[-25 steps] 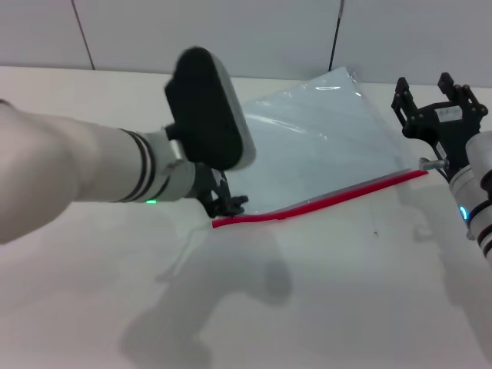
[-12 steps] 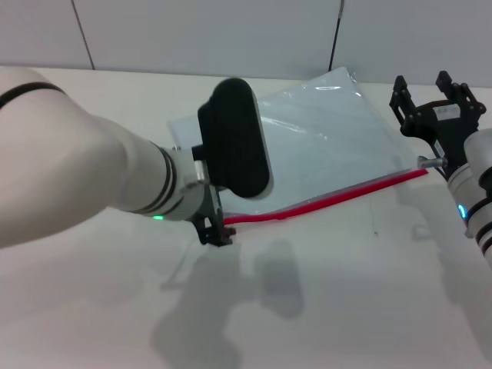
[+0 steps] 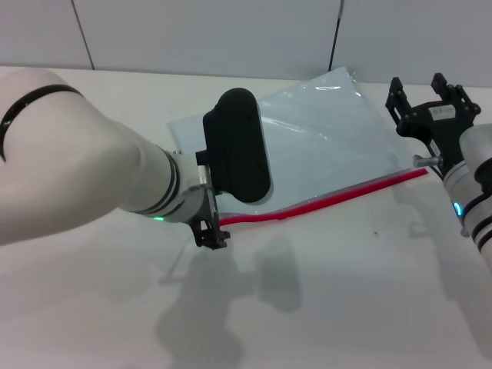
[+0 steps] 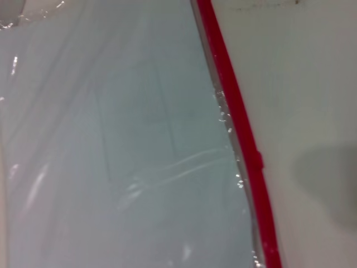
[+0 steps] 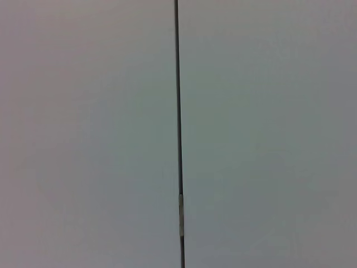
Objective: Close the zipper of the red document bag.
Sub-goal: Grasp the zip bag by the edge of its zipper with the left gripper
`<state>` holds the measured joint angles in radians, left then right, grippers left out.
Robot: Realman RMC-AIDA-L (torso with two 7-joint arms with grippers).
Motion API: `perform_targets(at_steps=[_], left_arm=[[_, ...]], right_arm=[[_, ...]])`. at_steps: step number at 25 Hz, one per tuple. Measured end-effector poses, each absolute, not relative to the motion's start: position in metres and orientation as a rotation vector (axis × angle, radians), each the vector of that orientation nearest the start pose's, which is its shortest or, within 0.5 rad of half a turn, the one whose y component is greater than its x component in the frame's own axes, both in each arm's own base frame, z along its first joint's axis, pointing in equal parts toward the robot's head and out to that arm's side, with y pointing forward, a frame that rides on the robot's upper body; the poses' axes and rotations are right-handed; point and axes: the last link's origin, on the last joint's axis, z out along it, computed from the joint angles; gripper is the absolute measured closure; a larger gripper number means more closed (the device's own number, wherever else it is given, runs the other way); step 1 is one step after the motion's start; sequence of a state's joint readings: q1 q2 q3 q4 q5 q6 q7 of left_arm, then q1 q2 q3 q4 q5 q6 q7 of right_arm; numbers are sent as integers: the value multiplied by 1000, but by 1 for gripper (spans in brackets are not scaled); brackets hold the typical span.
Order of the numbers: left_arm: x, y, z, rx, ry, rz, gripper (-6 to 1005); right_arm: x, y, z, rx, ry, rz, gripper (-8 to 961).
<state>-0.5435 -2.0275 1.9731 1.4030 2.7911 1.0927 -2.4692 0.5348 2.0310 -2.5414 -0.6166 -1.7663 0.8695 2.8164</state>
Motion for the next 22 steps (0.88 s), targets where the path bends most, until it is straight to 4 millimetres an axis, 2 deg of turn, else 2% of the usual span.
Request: perform_targets(at_steps=[7, 22], left_arm=[[-158, 357, -71, -2528, 65, 640, 279], [-163, 362, -75, -2513, 61, 633, 286]], right_arm=[[238, 373, -66, -1702, 590, 655, 299], [236, 374, -65, -1704, 586, 662, 301]])
